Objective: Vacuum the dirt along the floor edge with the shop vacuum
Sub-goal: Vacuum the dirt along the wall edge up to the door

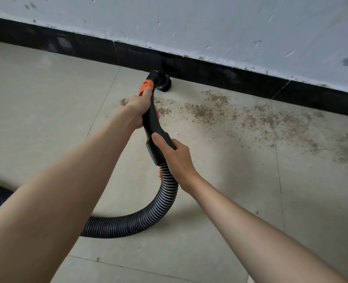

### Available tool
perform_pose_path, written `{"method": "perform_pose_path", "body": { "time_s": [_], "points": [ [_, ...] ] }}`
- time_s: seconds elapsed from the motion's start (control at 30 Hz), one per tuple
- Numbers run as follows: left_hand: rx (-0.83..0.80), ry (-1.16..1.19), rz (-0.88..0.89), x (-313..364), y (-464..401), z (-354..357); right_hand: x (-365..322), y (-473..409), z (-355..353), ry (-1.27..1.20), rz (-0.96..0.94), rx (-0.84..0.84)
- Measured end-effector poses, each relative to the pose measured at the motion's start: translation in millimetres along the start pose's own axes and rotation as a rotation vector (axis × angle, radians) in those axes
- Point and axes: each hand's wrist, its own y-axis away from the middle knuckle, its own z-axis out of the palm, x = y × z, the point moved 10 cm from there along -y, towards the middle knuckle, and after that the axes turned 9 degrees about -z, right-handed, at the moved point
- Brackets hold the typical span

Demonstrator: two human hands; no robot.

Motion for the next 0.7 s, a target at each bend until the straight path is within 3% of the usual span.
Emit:
{"method": "perform_pose_path", "body": {
  "time_s": [0.13, 0.47, 0.6, 0.7],
  "points": [
    [0.014, 0.026, 0.004, 0, 4, -15, -5, 5, 11, -0.028, 0.005, -0.012],
    [0.062, 0.085, -0.068, -16, 34, -126, -18, 41, 103, 0.088, -0.06, -0.253],
    [0.181, 0.169, -0.067, -29, 53, -188, -19, 66, 140, 0.195, -0.111, -0.409],
    [0.237, 0.207, -0.083, -52, 59, -218, -6, 82, 159, 0.167, -0.015, -0.548]
  ]
}}
